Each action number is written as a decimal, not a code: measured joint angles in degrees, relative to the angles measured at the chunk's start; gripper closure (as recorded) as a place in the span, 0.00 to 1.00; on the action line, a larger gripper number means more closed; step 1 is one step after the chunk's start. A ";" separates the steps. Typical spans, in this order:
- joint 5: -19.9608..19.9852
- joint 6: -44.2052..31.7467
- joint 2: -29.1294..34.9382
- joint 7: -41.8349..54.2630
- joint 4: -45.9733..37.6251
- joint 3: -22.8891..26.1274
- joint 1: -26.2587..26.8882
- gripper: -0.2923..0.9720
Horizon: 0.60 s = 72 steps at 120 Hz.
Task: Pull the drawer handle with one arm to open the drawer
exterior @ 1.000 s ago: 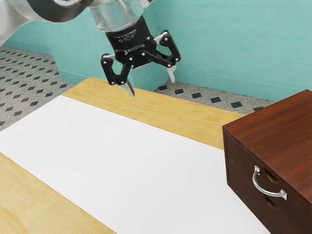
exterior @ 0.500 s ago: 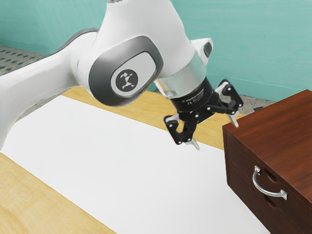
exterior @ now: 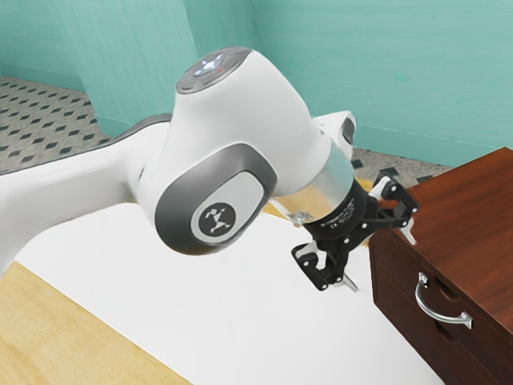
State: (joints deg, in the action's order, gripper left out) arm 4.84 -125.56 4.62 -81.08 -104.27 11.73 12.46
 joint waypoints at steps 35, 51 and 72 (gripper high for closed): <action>0.68 -4.46 2.12 -2.69 -5.04 2.08 -0.83 0.24; 1.06 -5.78 2.73 -3.56 -6.61 3.18 -1.08 0.24; 1.59 -7.23 2.93 -4.43 -8.36 4.12 -0.93 0.24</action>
State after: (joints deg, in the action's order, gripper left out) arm 6.43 -132.79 7.55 -85.51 -112.63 15.85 11.53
